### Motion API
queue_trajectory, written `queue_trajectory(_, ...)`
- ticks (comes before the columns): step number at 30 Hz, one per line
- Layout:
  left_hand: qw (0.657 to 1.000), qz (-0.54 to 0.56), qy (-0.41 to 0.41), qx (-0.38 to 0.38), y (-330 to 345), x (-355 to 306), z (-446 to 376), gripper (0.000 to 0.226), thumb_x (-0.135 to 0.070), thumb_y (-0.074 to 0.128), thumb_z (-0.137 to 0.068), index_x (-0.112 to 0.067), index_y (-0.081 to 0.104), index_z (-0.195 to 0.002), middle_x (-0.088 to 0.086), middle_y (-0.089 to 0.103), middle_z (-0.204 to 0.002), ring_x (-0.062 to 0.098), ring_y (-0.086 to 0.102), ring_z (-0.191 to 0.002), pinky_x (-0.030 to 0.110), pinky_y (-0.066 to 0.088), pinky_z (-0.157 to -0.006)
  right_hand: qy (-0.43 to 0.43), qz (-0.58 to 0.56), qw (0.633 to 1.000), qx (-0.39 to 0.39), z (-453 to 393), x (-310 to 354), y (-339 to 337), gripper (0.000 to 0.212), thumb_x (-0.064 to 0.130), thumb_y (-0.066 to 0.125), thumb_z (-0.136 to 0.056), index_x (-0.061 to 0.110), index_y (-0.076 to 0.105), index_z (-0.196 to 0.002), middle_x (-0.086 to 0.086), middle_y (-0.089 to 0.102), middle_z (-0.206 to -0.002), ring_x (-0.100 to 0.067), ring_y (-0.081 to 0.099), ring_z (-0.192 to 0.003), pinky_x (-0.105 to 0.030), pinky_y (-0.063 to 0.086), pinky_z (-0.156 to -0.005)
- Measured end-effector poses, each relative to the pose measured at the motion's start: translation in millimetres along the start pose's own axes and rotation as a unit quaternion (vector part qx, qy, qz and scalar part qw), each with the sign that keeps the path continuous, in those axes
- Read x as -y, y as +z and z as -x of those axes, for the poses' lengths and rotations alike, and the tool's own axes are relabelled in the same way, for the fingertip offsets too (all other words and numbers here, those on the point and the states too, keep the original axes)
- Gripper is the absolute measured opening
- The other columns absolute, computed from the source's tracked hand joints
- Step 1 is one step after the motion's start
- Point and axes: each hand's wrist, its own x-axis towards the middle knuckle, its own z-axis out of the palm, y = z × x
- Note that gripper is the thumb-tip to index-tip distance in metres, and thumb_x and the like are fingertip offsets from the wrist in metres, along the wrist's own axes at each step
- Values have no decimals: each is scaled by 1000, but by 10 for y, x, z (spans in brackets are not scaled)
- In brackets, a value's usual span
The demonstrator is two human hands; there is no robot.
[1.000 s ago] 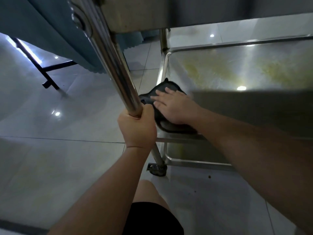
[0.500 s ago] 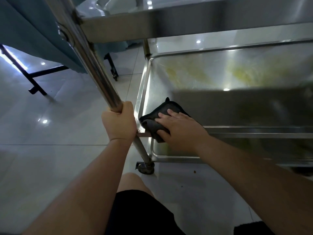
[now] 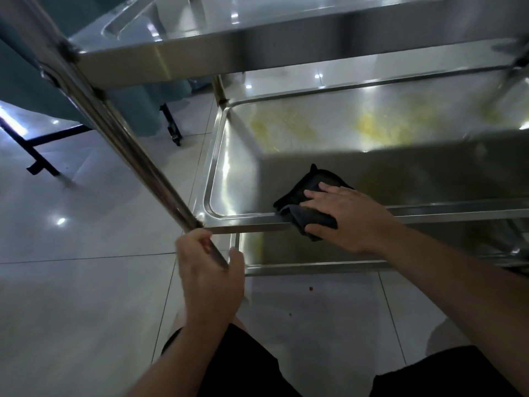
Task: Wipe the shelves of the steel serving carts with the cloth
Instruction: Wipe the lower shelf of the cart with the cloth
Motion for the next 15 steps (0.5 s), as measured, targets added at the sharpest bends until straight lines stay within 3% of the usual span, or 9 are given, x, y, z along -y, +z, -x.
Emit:
queue_trajectory(4, 989, -49, 76, 118, 295, -263, -58, 35, -21, 66, -84, -18, 54, -117, -8, 47, -111, 18, 53, -101, 45, 51, -90, -10, 9, 1000, -22, 115, -144, -9, 65, 80, 27, -92, 49, 41, -147, 26, 34, -161, -3, 21, -154, -36, 25, -123)
queue_trajectory(10, 966, -75, 144, 201, 811, -708, -150, 39, -23, 66, -93, -18, 52, -129, -5, 48, -123, 15, 53, -111, 37, 46, -100, 10, 22, 998, -60, 559, -669, -160, 58, 74, 34, -95, 46, 51, -143, 25, 41, -157, -3, 26, -152, -33, 28, -118)
queue_trajectory(15, 948, -84, 178, 250, 1248, -1017, -69, 38, -27, 65, -92, -20, 54, -128, -6, 48, -122, 13, 50, -107, 37, 48, -95, 37, 36, 994, -93, 995, -1157, -308, 49, 65, 45, -98, 41, 58, -139, 23, 47, -153, -6, 32, -150, -35, 31, -118)
